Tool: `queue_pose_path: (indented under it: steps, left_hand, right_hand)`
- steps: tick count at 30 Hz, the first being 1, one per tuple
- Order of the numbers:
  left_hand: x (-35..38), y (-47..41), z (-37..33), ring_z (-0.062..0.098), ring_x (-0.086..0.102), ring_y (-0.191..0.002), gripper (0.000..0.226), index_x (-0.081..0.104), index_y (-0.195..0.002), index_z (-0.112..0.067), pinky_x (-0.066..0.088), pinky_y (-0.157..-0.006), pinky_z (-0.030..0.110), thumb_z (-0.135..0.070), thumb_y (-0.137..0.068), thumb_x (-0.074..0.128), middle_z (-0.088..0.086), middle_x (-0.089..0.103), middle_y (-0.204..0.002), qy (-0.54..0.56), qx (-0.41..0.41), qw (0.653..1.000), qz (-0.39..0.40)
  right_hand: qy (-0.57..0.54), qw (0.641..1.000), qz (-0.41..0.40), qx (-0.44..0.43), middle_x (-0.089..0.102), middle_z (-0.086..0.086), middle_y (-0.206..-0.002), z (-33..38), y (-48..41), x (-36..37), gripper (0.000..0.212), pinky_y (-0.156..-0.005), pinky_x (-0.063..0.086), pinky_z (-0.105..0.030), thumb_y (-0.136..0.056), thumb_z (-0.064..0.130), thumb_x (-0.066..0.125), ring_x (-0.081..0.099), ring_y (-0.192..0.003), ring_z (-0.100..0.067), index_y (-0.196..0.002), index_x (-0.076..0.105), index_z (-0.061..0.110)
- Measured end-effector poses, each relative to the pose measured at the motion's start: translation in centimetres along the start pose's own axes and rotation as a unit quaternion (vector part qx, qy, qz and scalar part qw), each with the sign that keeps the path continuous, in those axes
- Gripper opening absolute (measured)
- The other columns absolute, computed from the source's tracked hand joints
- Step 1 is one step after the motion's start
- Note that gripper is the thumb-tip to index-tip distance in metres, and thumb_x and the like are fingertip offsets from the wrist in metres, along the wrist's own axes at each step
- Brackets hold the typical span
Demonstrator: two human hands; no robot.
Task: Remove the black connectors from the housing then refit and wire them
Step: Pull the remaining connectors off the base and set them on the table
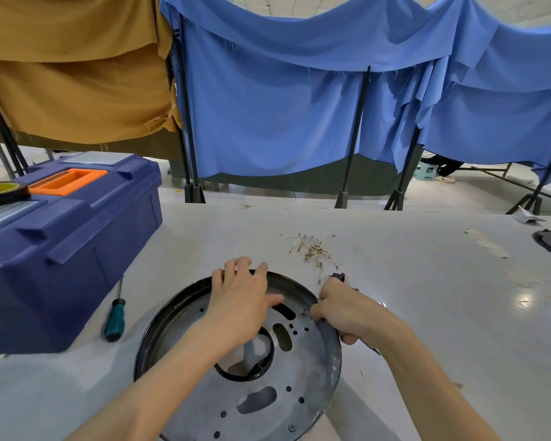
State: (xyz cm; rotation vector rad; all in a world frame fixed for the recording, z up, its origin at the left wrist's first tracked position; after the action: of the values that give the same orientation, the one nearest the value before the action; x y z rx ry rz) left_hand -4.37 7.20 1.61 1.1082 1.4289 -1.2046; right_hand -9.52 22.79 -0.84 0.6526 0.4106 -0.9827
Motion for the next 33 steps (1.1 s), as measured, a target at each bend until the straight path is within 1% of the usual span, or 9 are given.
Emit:
queue_pose_path:
  steps: [5,10,16,19,22,25,30,31,33]
  left_hand:
    - [1.2,-0.4,1.5,0.034,0.021,-0.137,0.070,0.009,-0.152,-0.021,0.015,-0.112,0.051,-0.048,-0.097,0.044,0.015,0.030,-0.145,-0.024,-0.035,0.997,0.070]
    - [1.7,-1.4,1.6,0.027,0.017,-0.142,0.076,0.005,-0.153,-0.027,0.004,-0.117,0.051,-0.047,-0.095,0.050,0.010,0.027,-0.149,0.032,0.020,0.995,0.089]
    - [1.2,-2.6,0.8,0.017,0.016,-0.145,0.076,0.016,-0.152,-0.034,-0.006,-0.120,0.043,-0.043,-0.091,0.059,-0.003,0.031,-0.149,0.112,0.119,0.983,0.088]
    - [0.8,-2.5,0.4,0.023,-0.001,-0.149,0.080,0.008,-0.153,-0.036,-0.002,-0.118,0.051,-0.053,-0.089,0.055,0.001,0.012,-0.159,0.004,0.104,0.993,0.063]
    - [0.0,-2.0,0.2,0.034,0.028,-0.137,0.081,0.025,-0.146,-0.022,0.019,-0.112,0.051,-0.064,-0.083,0.055,0.012,0.033,-0.146,-0.072,0.010,0.997,0.015]
    - [0.2,-1.6,0.7,0.029,0.047,-0.119,0.061,0.051,-0.113,-0.014,0.030,-0.106,0.044,-0.066,-0.082,0.055,0.008,0.055,-0.122,-0.015,-0.023,0.998,0.058]
    - [1.3,-1.6,0.9,0.031,0.014,-0.147,0.068,0.047,-0.137,-0.013,0.003,-0.118,0.050,-0.057,-0.086,0.058,0.008,0.046,-0.139,0.024,0.015,0.991,0.132]
    - [1.3,-1.8,0.8,0.030,0.011,-0.148,0.068,0.046,-0.139,-0.014,0.001,-0.118,0.050,-0.056,-0.086,0.058,0.007,0.047,-0.140,0.025,0.026,0.990,0.136]
    - [1.3,-2.2,0.6,0.027,0.009,-0.148,0.071,0.041,-0.145,-0.017,-0.002,-0.119,0.050,-0.054,-0.087,0.058,0.005,0.043,-0.145,0.032,0.043,0.987,0.150]
  right_hand:
    - [0.011,0.999,0.042,0.007,0.015,0.002,-0.051,0.2,0.7,0.1,0.040,-0.042,0.013,-0.017,-0.080,0.003,0.051,0.012,-0.041,-0.016,-0.066,0.018,0.020]
    - [0.077,0.995,0.013,-0.069,0.016,0.004,-0.048,1.3,0.7,-0.9,0.054,-0.038,0.016,-0.016,-0.096,0.044,0.049,0.014,-0.040,-0.017,-0.059,0.018,0.021]
    - [0.064,0.992,-0.024,-0.105,0.014,-0.003,-0.062,2.0,0.0,-0.6,0.036,-0.040,0.015,-0.018,-0.093,0.009,0.041,0.011,-0.047,-0.017,-0.062,0.024,0.015]
    - [0.059,0.993,-0.022,-0.100,0.012,0.000,-0.057,2.0,0.2,-0.5,0.037,-0.039,0.014,-0.016,-0.091,0.003,0.040,0.009,-0.041,-0.015,-0.063,0.019,0.017]
    - [0.065,0.994,-0.019,-0.080,0.015,0.000,-0.057,1.7,0.2,-0.2,0.028,-0.040,0.015,-0.016,-0.093,0.006,0.038,0.012,-0.040,-0.015,-0.070,0.024,0.015]
    - [0.075,0.995,-0.004,-0.061,0.018,0.000,-0.058,1.4,0.4,0.0,0.025,-0.041,0.016,-0.017,-0.094,0.011,0.038,0.014,-0.043,-0.016,-0.073,0.025,0.016]
    - [0.069,0.996,0.011,-0.053,0.015,0.000,-0.059,1.4,0.4,-0.5,0.029,-0.040,0.015,-0.017,-0.096,0.017,0.042,0.013,-0.044,-0.016,-0.070,0.030,0.013]
    - [0.063,0.997,-0.002,-0.052,0.017,-0.001,-0.060,1.3,0.2,-0.7,0.025,-0.040,0.015,-0.017,-0.097,0.020,0.043,0.014,-0.045,-0.016,-0.076,0.044,0.006]
    - [0.050,0.997,-0.026,-0.046,0.024,-0.002,-0.061,1.1,-0.2,-0.8,0.033,-0.038,0.017,-0.016,-0.097,0.023,0.043,0.019,-0.045,-0.016,-0.122,0.052,0.002]
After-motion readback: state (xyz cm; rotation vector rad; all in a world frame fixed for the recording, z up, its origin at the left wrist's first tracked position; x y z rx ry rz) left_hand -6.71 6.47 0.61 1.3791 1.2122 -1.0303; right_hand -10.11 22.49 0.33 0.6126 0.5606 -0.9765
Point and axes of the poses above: each hand's wrist, its own y-axis away from the middle knuckle, its own x-axis out of the palm, z = x × y, the point moved 6 cm from there along -y, towards the middle knuckle
